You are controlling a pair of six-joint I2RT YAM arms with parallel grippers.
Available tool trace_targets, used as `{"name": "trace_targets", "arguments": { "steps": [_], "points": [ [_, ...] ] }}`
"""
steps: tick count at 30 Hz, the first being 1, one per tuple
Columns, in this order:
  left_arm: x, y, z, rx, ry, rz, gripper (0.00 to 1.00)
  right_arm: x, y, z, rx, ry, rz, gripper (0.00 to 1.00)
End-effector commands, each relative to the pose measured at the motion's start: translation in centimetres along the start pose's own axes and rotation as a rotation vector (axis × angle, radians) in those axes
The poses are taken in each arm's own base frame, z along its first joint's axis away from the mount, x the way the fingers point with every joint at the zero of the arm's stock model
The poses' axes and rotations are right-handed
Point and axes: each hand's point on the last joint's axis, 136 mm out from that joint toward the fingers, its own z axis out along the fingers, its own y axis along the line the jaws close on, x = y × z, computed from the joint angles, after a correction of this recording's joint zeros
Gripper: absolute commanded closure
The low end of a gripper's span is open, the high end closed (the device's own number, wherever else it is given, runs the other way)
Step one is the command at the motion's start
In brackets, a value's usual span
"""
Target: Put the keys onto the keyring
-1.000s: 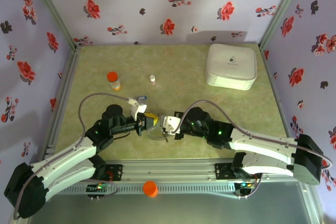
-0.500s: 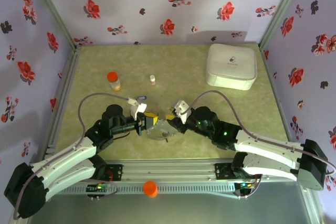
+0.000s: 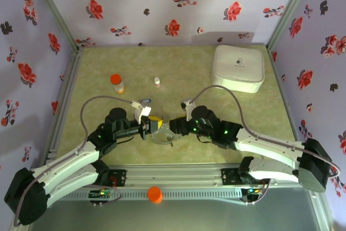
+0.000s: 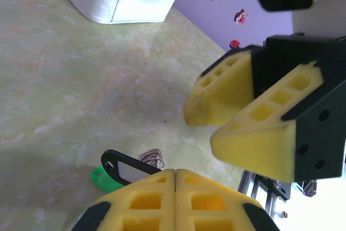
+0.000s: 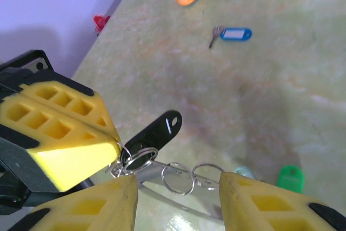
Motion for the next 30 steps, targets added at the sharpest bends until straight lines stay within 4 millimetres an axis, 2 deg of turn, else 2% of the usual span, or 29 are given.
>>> {"name": "trace_targets", "arguments": {
  "steps": [1, 7, 10, 13, 17, 20, 24, 30],
  "points": [
    [-1.2, -0.3, -0.2, 0.001, -0.027, -0.004, 1.0, -0.4, 1.3, -0.1, -0.046, 0.024, 0.117, 0.54],
    [-1.2, -0.4, -0.3, 0.003, -0.027, -0.004, 1.0, -0.6, 0.4, -0.4, 0.01, 0.013, 0.094, 0.47],
    [-1.1, -0.4, -0.2, 0.006, -0.026, -0.005, 1.0, -1.1, 0.0, -0.8, 0.057, 0.018, 0.018, 0.44],
    [-1.0, -0.4, -0.2, 0.005, -0.026, -0.005, 1.0, -1.4, -0.7, -1.5, 0.09, 0.007, -0.223, 0.4],
    [-0.8, -0.4, -0.2, 0.008, -0.024, -0.005, 1.0, 0.7, -0.5, -1.2, -0.008, 0.01, -0.703, 0.4],
    [-0.8, -0.5, -0.2, 0.01, -0.023, -0.003, 1.0, 1.0, -0.3, -1.0, -0.067, 0.004, -0.903, 0.36],
    [-0.7, -0.4, -0.2, 0.009, -0.021, -0.004, 1.0, 0.5, -0.5, -0.3, -0.147, 0.04, -0.984, 0.36],
    [-0.8, -0.6, -0.1, 0.015, -0.018, -0.001, 1.0, 0.8, -0.3, 1.5, -0.271, 0.115, -1.004, 0.37]
  ]
}}
